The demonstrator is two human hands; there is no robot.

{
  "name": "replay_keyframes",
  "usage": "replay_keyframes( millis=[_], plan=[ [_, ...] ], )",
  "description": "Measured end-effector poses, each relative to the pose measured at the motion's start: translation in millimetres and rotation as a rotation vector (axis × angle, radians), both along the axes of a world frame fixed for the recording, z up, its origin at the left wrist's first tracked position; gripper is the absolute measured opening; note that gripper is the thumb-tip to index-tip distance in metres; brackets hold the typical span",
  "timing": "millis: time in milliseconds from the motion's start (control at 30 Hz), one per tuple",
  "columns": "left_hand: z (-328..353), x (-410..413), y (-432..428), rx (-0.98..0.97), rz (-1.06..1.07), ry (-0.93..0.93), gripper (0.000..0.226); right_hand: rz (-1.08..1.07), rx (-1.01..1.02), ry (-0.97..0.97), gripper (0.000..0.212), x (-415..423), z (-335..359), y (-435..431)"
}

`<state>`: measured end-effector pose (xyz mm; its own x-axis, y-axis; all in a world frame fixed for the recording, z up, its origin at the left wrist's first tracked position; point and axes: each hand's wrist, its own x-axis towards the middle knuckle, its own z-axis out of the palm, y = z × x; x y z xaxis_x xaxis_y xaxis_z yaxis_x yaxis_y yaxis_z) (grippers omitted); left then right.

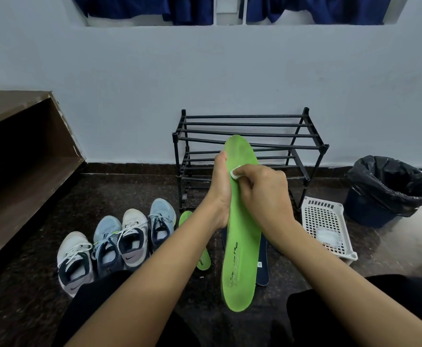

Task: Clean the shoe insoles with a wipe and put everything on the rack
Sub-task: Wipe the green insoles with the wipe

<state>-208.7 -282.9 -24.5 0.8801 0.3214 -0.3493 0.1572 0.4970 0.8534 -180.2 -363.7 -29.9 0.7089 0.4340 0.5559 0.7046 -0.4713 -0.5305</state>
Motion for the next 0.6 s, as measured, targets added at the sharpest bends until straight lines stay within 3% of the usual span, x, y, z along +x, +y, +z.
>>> replay_keyframes(
  millis=[300, 600],
  plan=[
    [5, -2, 12, -0.049, 0.12, 0.005, 0.075, 0.099, 0.132, 0.088, 0.023, -22, -1, 0],
    [-1, -5, -11, -0.056, -0.027, 0.05, 0.066, 0.019, 0.149, 0.08, 0.021, -3, 9, -2]
  ],
)
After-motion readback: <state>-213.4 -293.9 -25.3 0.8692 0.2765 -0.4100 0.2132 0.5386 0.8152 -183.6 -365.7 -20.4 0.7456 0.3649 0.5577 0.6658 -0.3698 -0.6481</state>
